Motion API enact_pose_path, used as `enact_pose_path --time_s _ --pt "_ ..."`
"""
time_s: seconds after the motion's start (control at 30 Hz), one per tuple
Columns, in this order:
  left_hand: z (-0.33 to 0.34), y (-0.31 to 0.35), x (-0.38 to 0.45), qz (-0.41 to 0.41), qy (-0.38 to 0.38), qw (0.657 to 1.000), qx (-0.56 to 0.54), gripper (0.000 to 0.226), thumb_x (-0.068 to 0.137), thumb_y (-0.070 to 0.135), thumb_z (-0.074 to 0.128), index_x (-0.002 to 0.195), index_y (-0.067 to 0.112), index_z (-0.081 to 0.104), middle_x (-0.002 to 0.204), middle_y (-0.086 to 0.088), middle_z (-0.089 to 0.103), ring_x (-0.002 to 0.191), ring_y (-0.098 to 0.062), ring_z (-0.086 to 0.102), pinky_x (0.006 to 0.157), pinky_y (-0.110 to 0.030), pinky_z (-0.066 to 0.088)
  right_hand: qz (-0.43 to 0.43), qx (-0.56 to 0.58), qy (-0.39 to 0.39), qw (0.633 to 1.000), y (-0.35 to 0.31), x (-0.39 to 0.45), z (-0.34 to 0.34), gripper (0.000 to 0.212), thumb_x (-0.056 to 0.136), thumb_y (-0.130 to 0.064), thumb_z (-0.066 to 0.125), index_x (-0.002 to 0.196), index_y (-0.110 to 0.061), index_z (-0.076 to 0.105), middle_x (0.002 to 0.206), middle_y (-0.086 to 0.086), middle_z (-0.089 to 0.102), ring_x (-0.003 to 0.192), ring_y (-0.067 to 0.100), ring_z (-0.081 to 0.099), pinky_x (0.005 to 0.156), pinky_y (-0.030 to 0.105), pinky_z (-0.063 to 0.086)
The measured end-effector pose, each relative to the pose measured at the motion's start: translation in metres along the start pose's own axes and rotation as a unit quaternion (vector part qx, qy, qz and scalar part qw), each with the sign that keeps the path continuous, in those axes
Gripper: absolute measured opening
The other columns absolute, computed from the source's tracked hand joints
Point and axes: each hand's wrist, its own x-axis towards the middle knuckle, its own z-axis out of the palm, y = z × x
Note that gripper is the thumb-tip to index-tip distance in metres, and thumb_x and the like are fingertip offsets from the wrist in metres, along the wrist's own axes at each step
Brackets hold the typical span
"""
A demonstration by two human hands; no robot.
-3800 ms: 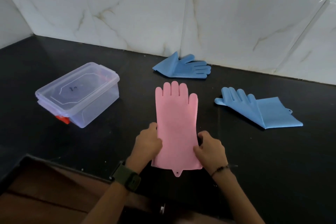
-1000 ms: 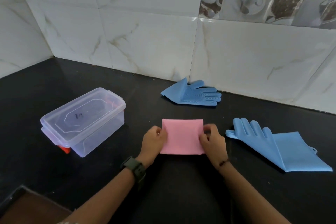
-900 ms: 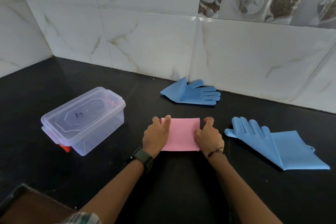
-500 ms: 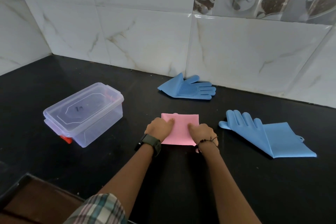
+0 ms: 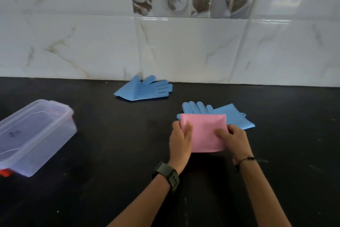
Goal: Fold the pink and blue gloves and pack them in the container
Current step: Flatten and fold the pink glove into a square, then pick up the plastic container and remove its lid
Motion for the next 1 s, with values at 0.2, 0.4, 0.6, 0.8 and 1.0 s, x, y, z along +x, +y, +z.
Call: enact_pose_path --time_s 0.2,0.4,0.6,0.8,1.0 --pt "0.012 -0.017 0.0 -0.075 -0.082 0.961 0.253 0.056 0.089 0.057 0.042 0.126 0.013 0.041 0.118 -0.006 0.059 0.099 -0.02 0.062 0.078 -0.031 0.052 0.09 -0.289 -0.031 0.953 0.035 -0.005 -0.018 0.032 0.086 -0.042 0.052 0.088 -0.01 0.053 0.09 0.008 0.057 0.077 0.02 0.056 0.067 0.028 0.047" --pt "-0.099 -0.011 0.037 -0.13 0.017 0.976 0.177 0.044 0.091 0.049 0.046 0.097 0.007 0.06 0.087 -0.009 0.064 0.068 -0.021 0.064 0.056 -0.029 0.051 -0.138 -0.452 0.065 0.879 -0.035 0.009 0.023 0.052 0.088 -0.049 0.049 0.108 -0.002 0.054 0.109 0.019 0.056 0.101 0.033 0.05 0.078 0.039 0.041" --pt "-0.27 -0.019 0.018 -0.114 0.282 0.948 0.091 0.039 0.09 0.02 0.052 0.053 0.012 0.042 0.055 -0.006 0.046 0.052 -0.021 0.049 0.057 -0.034 0.051 -0.324 -0.328 -0.191 0.867 -0.142 0.009 0.185 0.049 0.092 -0.041 0.048 0.054 -0.012 0.039 0.057 0.006 0.044 0.067 0.026 0.048 0.06 0.034 0.031" --pt "-0.376 -0.049 -0.034 -0.198 0.485 0.851 0.034 0.024 0.084 0.009 0.054 0.097 -0.01 0.061 0.107 -0.027 0.065 0.1 -0.041 0.062 0.088 -0.045 0.054 -0.329 -0.308 -0.336 0.827 -0.206 -0.025 0.336 0.043 0.088 -0.041 0.051 0.056 -0.012 0.044 0.06 0.004 0.047 0.065 0.025 0.048 0.051 0.03 0.035" --pt "-0.382 -0.081 -0.049 -0.268 0.484 0.831 -0.06 0.012 0.08 0.009 0.059 0.072 0.002 0.053 0.085 -0.018 0.058 0.078 -0.031 0.059 0.073 -0.035 0.052 -0.275 -0.291 -0.355 0.845 -0.209 -0.039 0.404 0.029 0.088 -0.023 0.053 0.066 -0.006 0.045 0.081 0.014 0.051 0.073 0.028 0.05 0.06 0.031 0.04"
